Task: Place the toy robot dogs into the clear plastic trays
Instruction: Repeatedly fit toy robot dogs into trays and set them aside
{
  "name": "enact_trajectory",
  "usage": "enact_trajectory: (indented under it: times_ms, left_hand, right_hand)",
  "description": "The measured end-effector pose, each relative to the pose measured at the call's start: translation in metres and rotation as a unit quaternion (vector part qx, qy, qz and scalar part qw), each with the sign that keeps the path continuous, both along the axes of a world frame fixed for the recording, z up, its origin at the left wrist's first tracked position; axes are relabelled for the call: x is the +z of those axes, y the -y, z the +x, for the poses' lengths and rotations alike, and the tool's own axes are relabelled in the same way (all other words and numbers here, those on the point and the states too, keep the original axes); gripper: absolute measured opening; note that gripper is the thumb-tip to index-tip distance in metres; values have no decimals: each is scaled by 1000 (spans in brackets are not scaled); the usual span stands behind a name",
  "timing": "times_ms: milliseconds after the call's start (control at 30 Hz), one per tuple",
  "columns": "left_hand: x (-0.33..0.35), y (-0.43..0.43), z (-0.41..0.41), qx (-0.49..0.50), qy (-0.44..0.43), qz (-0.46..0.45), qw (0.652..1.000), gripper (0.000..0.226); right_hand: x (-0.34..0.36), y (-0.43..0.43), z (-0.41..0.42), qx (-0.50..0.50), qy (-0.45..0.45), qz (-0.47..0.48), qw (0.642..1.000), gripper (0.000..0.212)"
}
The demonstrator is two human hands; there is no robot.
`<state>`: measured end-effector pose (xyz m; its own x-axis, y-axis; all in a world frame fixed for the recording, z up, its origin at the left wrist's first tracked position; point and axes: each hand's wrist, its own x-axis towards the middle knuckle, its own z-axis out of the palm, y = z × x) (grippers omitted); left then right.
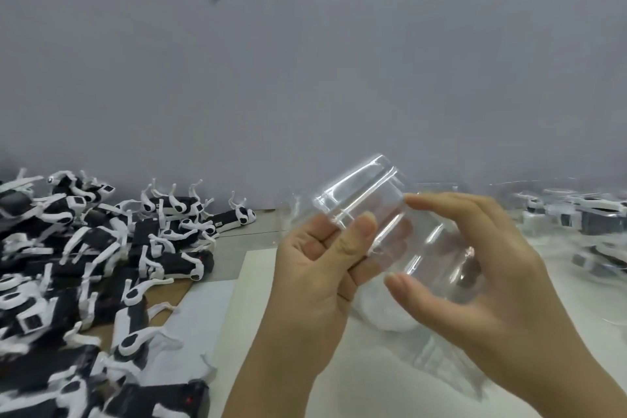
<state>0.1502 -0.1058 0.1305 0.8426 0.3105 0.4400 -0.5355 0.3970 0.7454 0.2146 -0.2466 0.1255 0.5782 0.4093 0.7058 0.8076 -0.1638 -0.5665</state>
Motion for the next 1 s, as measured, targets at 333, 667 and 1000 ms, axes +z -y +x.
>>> enact_trajectory:
  times_ms: [333,667,1000]
  left_hand:
    - [-4,-16,-2,-135,33,33,990,32]
    - [-4,-3,1,123,-30,56,990,21]
    - [-3,-9,-1,73,2,82,994,16]
  right_hand:
    - [6,5,-3,43,-75,28,996,59]
    - [6,5,-3,-10,-45,32,998,69]
    - [5,7,2,65,-112,89,988,66]
